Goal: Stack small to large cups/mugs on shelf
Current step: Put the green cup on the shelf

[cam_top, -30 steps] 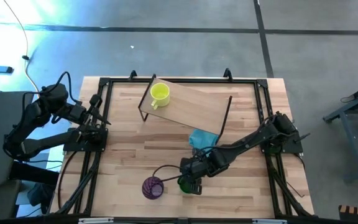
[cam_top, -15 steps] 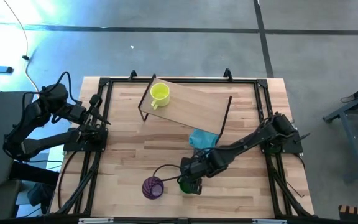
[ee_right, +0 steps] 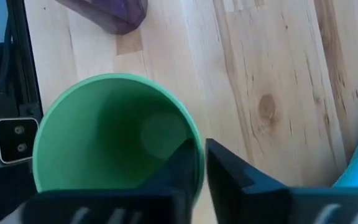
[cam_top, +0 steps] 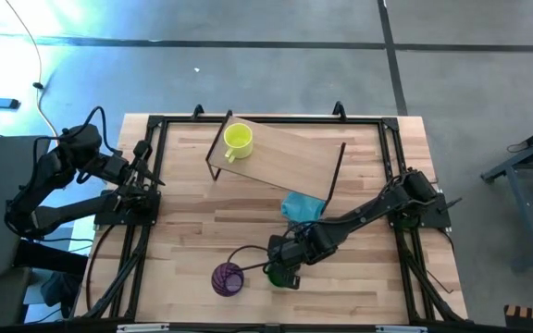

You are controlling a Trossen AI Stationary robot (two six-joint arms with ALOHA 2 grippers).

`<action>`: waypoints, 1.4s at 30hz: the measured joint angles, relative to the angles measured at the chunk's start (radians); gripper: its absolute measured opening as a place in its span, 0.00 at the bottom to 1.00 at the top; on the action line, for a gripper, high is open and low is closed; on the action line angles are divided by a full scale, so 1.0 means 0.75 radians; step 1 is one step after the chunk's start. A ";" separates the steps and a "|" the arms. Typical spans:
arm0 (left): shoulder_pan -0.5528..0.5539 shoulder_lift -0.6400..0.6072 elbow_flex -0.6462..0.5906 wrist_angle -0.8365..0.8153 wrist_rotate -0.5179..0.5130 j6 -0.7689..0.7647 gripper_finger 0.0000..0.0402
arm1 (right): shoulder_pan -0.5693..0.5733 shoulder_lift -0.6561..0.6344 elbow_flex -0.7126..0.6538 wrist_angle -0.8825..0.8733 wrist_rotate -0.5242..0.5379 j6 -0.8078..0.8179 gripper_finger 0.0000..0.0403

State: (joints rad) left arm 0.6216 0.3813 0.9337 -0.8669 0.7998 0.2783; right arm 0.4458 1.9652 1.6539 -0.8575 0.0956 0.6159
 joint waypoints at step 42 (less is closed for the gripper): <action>0.000 0.000 0.000 -0.005 0.001 -0.001 0.32 | -0.074 -0.008 0.387 -0.245 -0.042 0.060 0.00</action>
State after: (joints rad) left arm 0.6216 0.3813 0.9337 -0.8703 0.8001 0.2779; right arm 0.3904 1.9594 1.9438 -1.0414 0.0639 0.6612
